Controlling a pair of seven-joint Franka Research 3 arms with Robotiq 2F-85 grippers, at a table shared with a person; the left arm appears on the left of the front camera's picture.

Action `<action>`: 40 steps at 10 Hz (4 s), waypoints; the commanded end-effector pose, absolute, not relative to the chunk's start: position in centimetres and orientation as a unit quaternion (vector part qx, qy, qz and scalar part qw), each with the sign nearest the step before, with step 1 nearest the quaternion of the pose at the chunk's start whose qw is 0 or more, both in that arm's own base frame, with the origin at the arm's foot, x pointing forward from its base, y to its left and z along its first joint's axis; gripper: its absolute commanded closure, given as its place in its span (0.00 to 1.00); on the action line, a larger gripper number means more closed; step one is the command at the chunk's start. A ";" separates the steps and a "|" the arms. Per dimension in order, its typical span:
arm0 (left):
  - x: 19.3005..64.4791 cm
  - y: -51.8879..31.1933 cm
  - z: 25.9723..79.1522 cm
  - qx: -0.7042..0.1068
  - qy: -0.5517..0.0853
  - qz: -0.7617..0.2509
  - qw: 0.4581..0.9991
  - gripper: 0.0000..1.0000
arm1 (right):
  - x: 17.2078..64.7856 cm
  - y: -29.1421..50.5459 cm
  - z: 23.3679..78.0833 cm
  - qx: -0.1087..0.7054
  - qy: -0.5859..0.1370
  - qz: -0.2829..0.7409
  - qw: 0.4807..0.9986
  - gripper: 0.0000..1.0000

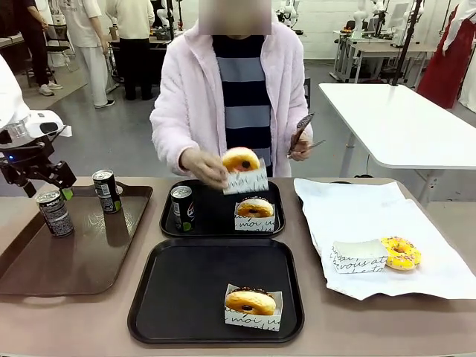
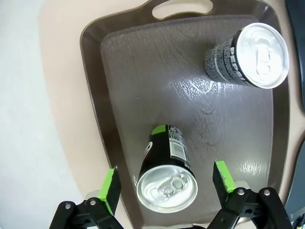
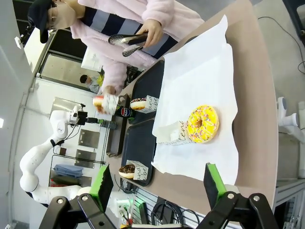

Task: Set up donuts and drinks on trays.
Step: Pick up one Pepsi coke from the Handle tray and place it on the Flat Tray without a Pepsi coke.

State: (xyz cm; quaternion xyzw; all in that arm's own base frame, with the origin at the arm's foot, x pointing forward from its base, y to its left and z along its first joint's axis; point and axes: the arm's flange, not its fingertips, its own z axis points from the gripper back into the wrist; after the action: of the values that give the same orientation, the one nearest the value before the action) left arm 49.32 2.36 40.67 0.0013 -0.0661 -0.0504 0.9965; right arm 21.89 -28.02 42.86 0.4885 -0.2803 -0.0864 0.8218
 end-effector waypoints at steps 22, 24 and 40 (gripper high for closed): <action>41.1 0.0 52.6 0.002 -0.050 -0.097 0.994 1.00 | 22.0 -28.2 42.9 0.494 -0.292 -0.080 0.815 0.00; 39.7 -0.3 55.0 -0.021 -0.070 -0.101 0.992 1.00 | 22.0 -28.2 42.9 0.494 -0.292 -0.080 0.815 0.00; 29.3 -22.7 48.6 0.031 -0.026 -0.337 0.941 0.42 | 22.0 -28.2 42.9 0.494 -0.292 -0.080 0.815 0.00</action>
State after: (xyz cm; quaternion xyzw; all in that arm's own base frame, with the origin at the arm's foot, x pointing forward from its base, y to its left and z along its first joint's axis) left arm 28.12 -21.79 48.65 0.0299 -0.0159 -0.3431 0.9387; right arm 21.91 -28.00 42.88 0.4884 -0.2801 -0.0861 0.8219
